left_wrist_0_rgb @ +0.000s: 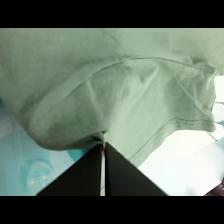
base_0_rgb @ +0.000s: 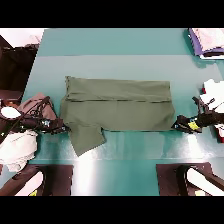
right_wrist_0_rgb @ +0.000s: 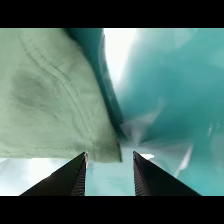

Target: Fold the shirts.

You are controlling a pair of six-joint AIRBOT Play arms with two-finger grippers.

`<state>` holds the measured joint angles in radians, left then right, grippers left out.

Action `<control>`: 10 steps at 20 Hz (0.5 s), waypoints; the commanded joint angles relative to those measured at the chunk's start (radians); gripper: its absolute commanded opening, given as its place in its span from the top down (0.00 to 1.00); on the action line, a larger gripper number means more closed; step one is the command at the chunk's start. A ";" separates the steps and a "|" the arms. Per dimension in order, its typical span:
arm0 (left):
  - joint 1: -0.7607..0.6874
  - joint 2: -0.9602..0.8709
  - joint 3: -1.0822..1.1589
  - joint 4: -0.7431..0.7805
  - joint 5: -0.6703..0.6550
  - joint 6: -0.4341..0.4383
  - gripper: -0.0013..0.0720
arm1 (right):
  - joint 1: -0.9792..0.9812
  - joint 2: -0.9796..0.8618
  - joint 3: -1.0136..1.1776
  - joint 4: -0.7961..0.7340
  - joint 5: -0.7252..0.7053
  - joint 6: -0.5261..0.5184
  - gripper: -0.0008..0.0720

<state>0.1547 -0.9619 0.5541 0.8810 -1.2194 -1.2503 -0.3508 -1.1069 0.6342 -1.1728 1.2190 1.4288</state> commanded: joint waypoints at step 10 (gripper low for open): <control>0.000 0.002 0.048 0.058 -0.146 0.001 0.95 | -0.006 0.111 -0.005 -0.148 0.116 -0.047 0.97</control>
<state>0.1547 -0.9611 0.5762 0.8974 -1.2781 -1.2488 -0.3565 -1.0595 0.6281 -1.2179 1.2308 1.3926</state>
